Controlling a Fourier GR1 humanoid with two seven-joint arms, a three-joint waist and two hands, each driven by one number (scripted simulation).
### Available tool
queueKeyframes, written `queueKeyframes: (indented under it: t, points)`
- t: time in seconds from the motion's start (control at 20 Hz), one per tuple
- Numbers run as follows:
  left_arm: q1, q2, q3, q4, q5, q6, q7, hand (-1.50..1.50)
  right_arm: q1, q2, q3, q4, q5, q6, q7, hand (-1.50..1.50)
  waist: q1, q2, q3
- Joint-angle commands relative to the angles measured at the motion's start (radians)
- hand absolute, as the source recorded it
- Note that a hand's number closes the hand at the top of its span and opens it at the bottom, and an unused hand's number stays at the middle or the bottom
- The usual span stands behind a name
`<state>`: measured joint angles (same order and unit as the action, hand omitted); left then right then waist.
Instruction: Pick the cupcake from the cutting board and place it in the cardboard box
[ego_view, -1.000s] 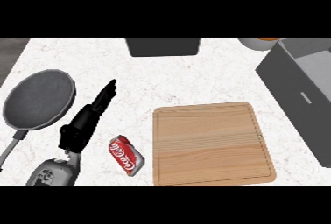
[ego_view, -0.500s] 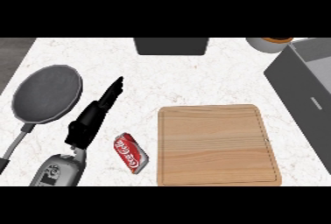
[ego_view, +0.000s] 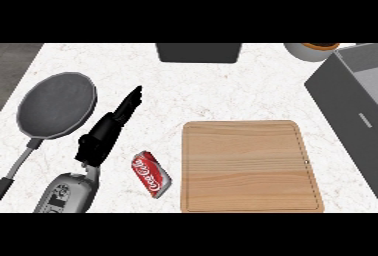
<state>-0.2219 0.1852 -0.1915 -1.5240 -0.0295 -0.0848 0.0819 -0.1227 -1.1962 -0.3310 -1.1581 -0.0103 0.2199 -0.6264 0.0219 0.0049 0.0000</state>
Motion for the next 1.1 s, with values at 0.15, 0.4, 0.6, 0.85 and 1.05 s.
queueKeyframes:
  t: [0.15,0.4,0.6,0.85,1.05]
  points:
    - [0.046,-0.033,-0.032,-0.080,-0.016,0.000,0.048,0.00,-0.238,0.088,0.173,0.173,0.211,-0.094,-0.023,1.50,0.018,0.002,0.001]
    - [0.011,-0.070,-0.035,0.005,-0.075,0.036,0.003,0.00,-0.300,0.185,0.229,0.313,0.305,-0.117,-0.060,1.50,0.001,0.002,0.001]
    - [-0.020,-0.034,-0.001,-0.001,-0.037,-0.013,-0.002,0.00,-0.384,0.248,0.257,0.451,0.285,-0.010,0.051,-1.50,0.017,0.006,0.001]
    - [-0.004,-0.047,-0.004,-0.007,-0.048,-0.014,0.017,0.00,-0.510,0.284,0.262,0.658,0.347,0.020,-0.060,-1.50,0.013,0.005,0.002]
    - [-0.029,-0.047,0.016,0.031,-0.039,-0.023,-0.013,0.00,-0.557,0.308,0.163,0.731,0.236,0.095,-0.110,-1.50,0.012,0.008,0.003]
